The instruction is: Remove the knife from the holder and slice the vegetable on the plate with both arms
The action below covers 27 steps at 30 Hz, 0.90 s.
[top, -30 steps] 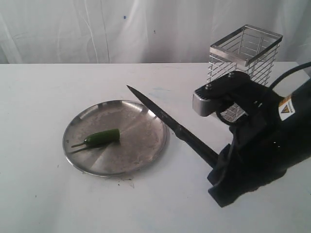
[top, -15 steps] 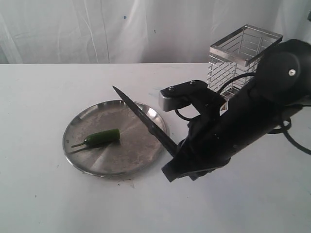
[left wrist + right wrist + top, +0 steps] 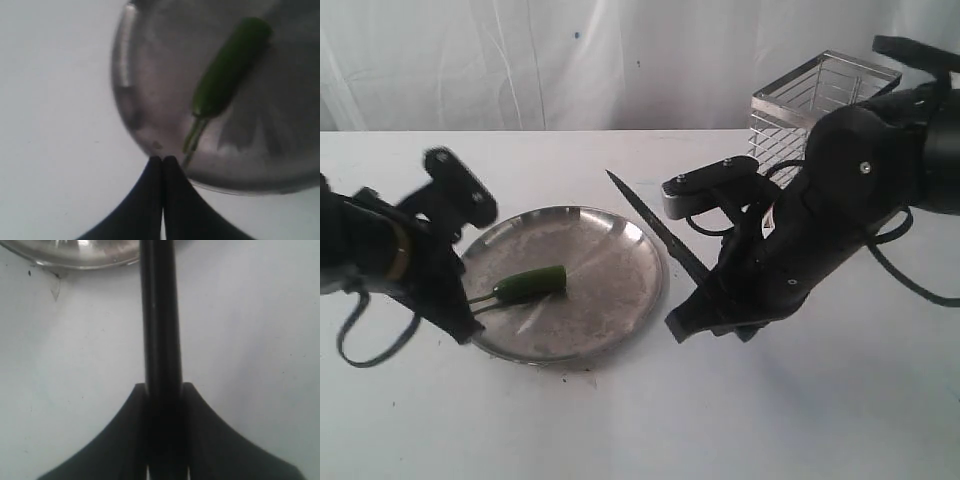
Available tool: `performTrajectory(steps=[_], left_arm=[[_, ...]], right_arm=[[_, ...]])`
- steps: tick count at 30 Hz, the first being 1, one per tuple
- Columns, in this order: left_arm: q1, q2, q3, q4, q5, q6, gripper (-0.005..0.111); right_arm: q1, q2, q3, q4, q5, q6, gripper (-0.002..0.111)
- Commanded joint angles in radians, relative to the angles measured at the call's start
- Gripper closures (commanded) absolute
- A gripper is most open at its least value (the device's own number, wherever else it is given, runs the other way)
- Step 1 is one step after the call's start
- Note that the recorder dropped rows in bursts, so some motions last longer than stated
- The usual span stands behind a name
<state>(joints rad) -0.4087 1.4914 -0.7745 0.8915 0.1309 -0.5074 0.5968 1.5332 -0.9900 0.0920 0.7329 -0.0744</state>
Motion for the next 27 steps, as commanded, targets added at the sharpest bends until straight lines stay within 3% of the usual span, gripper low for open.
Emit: performTrajectory(steps=[1, 3, 5, 7, 10, 13, 16, 21, 24, 27], left_arm=[[-0.094, 0.126, -0.084, -0.242, 0.208, 0.119, 0.107], [-0.095, 0.182, -0.193, -0.484, 0.429, 0.196, 0.107], [-0.093, 0.222, -0.308, -0.637, 0.614, 0.453, 0.107], [-0.091, 0.243, -0.389, -0.734, 0.713, 0.572, 0.107], [-0.091, 0.243, -0.456, -0.779, 0.678, 0.678, 0.107], [-0.091, 0.243, -0.472, -0.712, 0.620, 0.884, 0.105], [-0.091, 0.244, -0.453, -0.574, 0.612, 1.022, 0.091], [-0.091, 0.244, -0.443, -0.412, 0.532, 1.014, 0.046], [-0.091, 0.244, -0.443, -0.442, 0.449, 0.907, 0.034], [-0.091, 0.244, -0.443, -0.500, 0.378, 0.872, 0.034]], right_arm=[[-0.052, 0.040, -0.056, -0.010, -0.023, 0.074, 0.108], [-0.079, 0.058, -0.087, -0.003, 0.000, 0.074, 0.108], [-0.092, 0.072, -0.111, 0.021, 0.035, 0.063, 0.108], [-0.092, 0.074, -0.124, 0.073, 0.058, 0.007, 0.108], [-0.092, 0.074, -0.125, 0.162, 0.063, -0.080, 0.108], [-0.098, 0.074, -0.125, 0.155, 0.062, -0.078, 0.108], [-0.133, 0.074, -0.125, 0.164, 0.058, -0.045, 0.108], [-0.197, 0.074, -0.125, 0.194, 0.070, -0.047, 0.108], [-0.199, 0.074, -0.125, 0.243, 0.073, -0.087, 0.108], [-0.199, 0.074, -0.125, 0.270, 0.074, -0.115, 0.108]])
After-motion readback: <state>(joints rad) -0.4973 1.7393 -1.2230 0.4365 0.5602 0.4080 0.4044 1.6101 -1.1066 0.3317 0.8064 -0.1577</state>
